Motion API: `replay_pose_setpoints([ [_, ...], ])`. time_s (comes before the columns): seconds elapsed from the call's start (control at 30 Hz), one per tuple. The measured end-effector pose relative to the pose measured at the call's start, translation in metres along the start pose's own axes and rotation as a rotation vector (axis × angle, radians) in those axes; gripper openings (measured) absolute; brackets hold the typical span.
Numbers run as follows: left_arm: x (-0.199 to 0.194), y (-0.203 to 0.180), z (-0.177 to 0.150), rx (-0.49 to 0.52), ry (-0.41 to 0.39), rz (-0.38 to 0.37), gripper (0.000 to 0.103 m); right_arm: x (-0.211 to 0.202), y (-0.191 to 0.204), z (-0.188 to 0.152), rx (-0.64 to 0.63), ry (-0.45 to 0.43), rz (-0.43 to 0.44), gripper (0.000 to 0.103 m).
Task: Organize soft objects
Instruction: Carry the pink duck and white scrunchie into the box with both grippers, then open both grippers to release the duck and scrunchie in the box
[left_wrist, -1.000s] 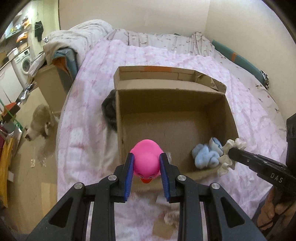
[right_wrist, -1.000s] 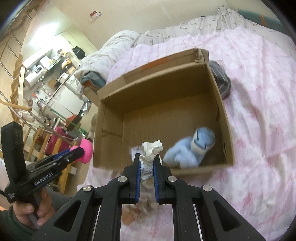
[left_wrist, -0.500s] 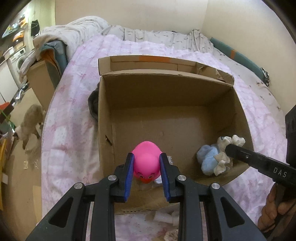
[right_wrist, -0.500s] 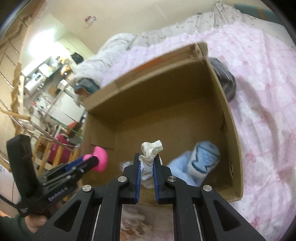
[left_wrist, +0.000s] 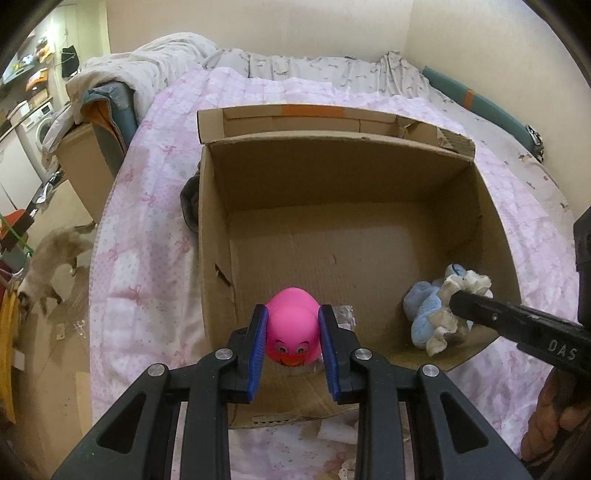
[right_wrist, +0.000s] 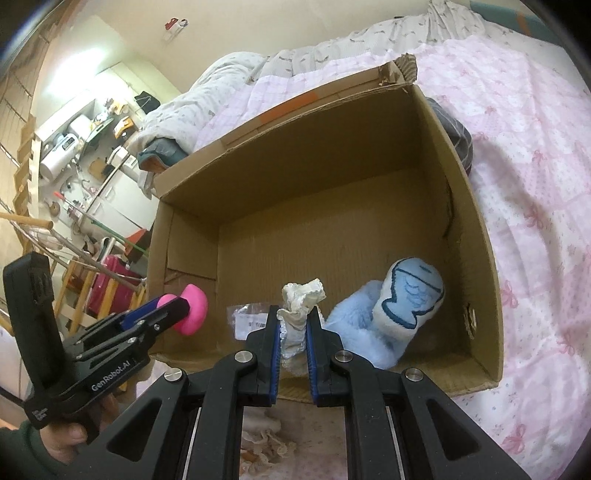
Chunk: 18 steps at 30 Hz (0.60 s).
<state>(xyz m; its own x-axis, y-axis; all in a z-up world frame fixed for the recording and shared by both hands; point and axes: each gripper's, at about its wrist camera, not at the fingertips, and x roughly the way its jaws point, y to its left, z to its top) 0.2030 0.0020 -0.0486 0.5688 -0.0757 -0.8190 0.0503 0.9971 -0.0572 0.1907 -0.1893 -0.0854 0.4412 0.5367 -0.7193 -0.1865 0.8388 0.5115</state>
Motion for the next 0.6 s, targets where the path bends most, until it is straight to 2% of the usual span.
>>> replay_pose_setpoints([
  [0.6, -0.0008, 0.0029, 0.0014, -0.031, -0.007, -0.006, 0.025, -0.0018, -0.0020, -0.0010, -0.001, -0.012, -0.028, 0.014],
])
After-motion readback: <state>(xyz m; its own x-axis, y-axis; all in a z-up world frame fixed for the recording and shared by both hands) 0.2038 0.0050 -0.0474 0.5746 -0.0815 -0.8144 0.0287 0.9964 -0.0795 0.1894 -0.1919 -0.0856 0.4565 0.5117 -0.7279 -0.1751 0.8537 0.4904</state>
